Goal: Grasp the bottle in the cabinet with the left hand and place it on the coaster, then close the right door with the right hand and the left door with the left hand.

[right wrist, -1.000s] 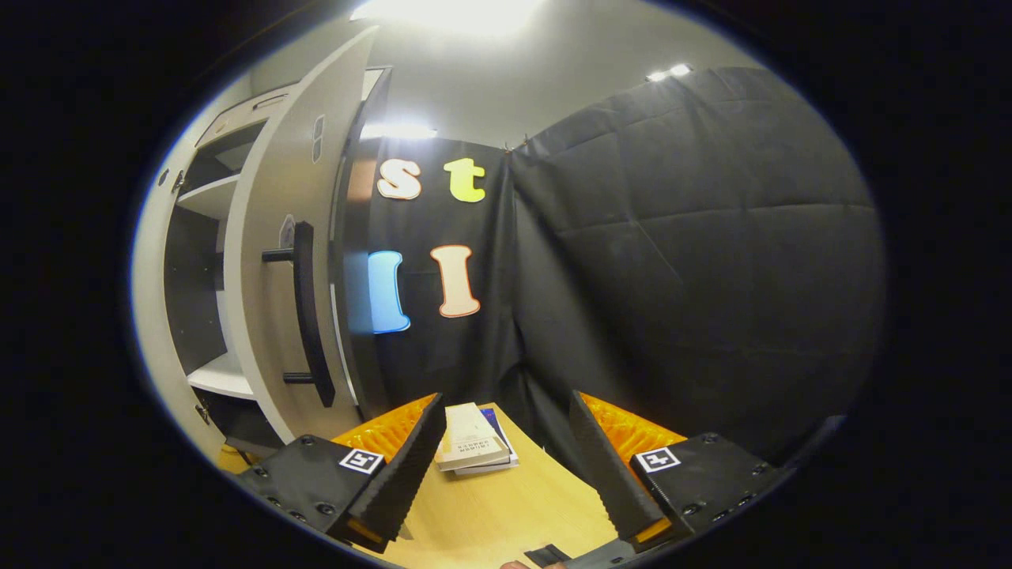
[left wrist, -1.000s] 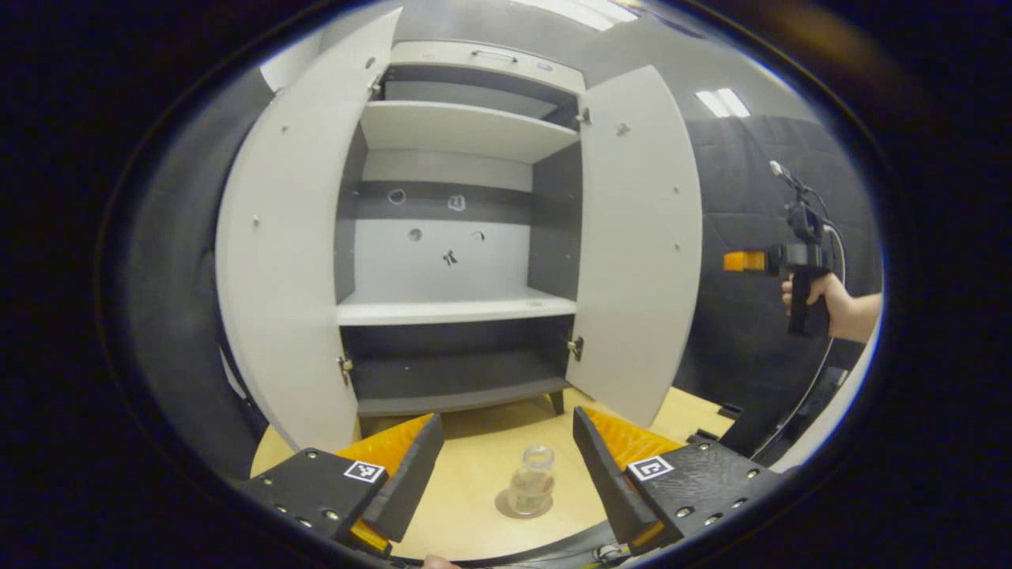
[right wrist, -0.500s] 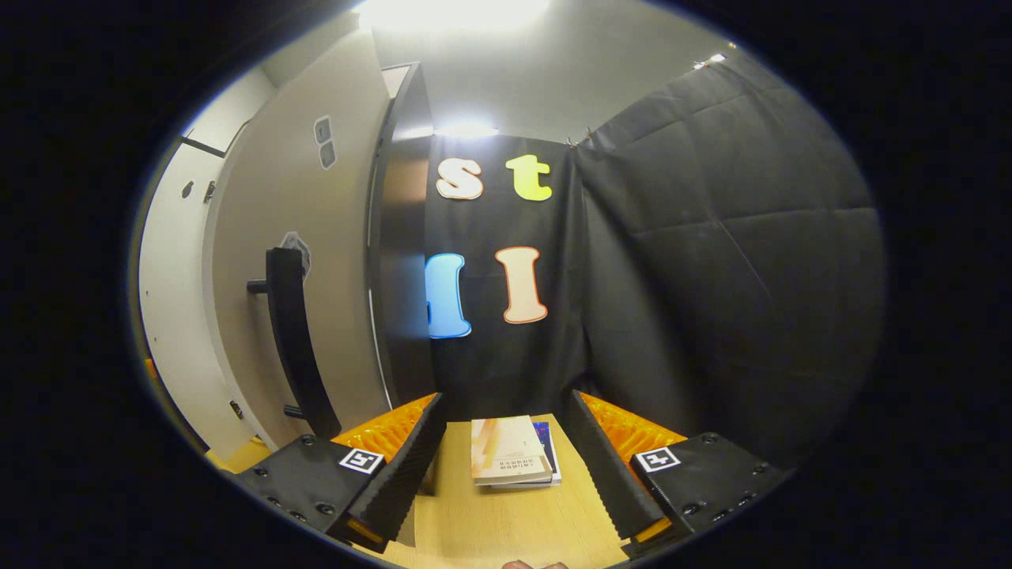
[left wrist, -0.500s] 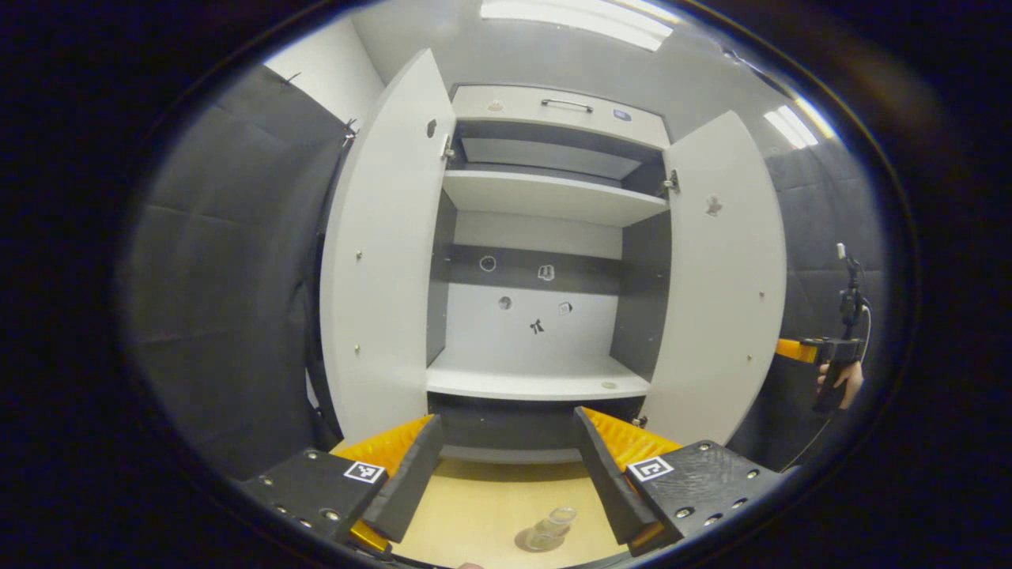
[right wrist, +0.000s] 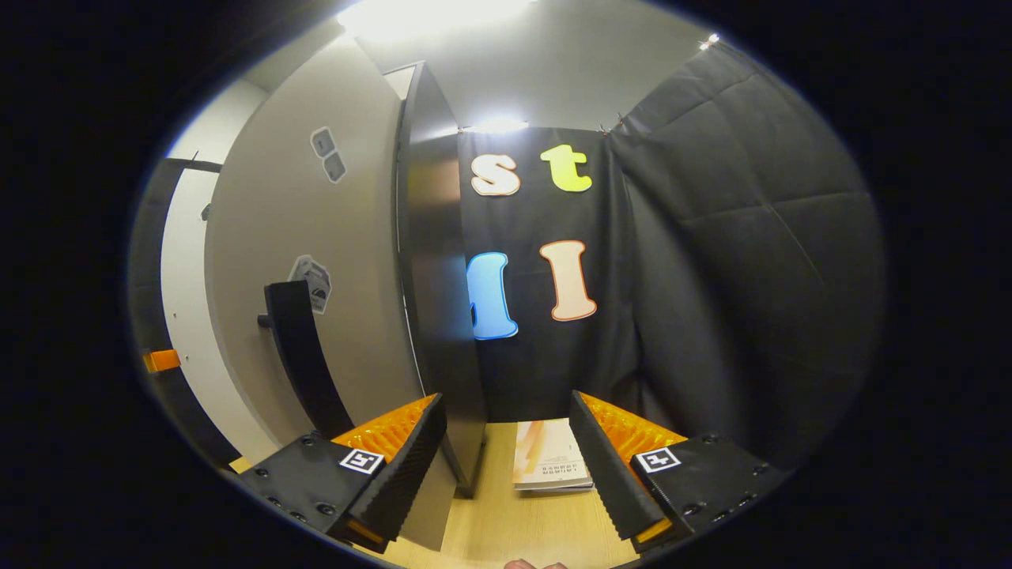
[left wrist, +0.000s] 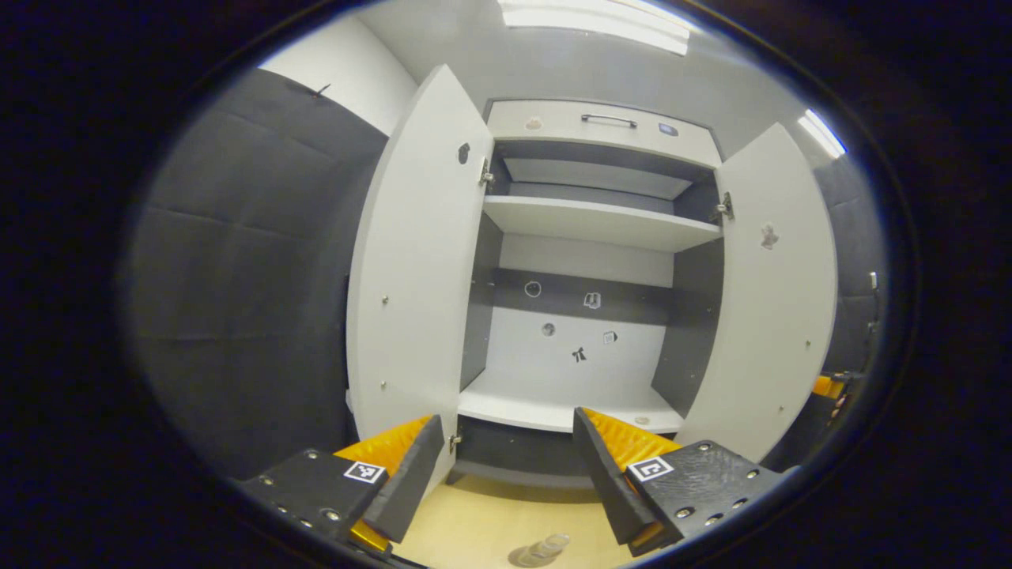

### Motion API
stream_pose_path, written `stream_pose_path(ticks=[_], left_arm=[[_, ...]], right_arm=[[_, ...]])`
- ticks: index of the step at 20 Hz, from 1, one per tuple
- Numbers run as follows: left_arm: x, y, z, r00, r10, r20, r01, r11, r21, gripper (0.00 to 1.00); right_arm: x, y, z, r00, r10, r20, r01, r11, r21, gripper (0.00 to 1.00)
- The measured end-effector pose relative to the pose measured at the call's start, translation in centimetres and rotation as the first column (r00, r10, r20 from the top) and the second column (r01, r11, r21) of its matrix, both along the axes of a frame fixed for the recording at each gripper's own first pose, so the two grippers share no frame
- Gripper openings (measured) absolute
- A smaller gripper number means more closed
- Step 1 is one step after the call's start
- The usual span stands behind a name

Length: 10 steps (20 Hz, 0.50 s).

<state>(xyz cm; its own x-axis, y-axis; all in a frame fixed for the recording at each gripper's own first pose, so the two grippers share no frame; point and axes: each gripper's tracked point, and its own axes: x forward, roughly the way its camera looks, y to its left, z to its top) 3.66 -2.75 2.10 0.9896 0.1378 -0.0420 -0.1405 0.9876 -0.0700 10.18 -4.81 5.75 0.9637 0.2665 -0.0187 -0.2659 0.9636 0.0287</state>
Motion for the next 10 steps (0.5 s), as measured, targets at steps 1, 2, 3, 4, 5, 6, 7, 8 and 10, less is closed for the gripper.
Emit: stream_pose_path(ticks=[1,2,3,4,5,6,7,8,10], left_arm=[[-0.3,0.3,-0.5,1.0,0.009,-0.01,-0.009,1.0,-0.005,0.95],[-0.7,0.4,-1.0,1.0,0.006,-0.012,-0.006,1.0,-0.012,0.95],[-1.0,0.5,-1.3,1.0,0.0,-0.012,0.0,1.0,-0.017,0.96],[-1.3,0.7,-1.5,1.0,-0.008,-0.012,0.007,1.0,-0.022,0.94],[-1.5,0.8,-1.8,1.0,-0.018,-0.015,0.018,1.0,-0.022,0.94],[-1.7,1.0,-2.1,1.0,-0.024,-0.021,0.024,1.0,-0.016,0.95],[-1.8,1.4,-2.3,0.999,-0.022,-0.025,0.022,1.0,-0.006,0.95],[-1.9,1.7,-2.6,0.999,-0.018,-0.028,0.018,1.0,0.004,0.95],[-2.1,2.2,-3.3,0.999,-0.024,-0.037,0.024,1.0,0.005,0.95]], right_arm=[[-0.1,0.1,0.7,1.0,0.004,-0.002,-0.004,1.0,0.017,0.96],[0.0,0.4,1.4,1.0,0.008,-0.002,-0.008,0.999,0.033,0.96],[0.0,0.7,1.9,1.0,0.011,0.001,-0.011,0.999,0.046,0.96],[-0.1,0.9,2.2,1.0,0.011,0.003,-0.011,0.999,0.049,0.96],[-0.2,1.1,2.5,1.0,0.007,0.012,-0.008,0.999,0.046,0.96],[-0.1,1.2,2.8,1.0,0.001,0.017,-0.001,0.999,0.042,0.99],[0.0,1.6,2.8,1.0,0.0,0.011,-0.001,0.999,0.041,0.96],[-0.1,2.3,2.5,1.0,0.007,-0.002,-0.007,0.999,0.045,0.99],[-0.4,3.2,2.2,1.0,0.014,-0.028,-0.013,0.998,0.055,1.0]])
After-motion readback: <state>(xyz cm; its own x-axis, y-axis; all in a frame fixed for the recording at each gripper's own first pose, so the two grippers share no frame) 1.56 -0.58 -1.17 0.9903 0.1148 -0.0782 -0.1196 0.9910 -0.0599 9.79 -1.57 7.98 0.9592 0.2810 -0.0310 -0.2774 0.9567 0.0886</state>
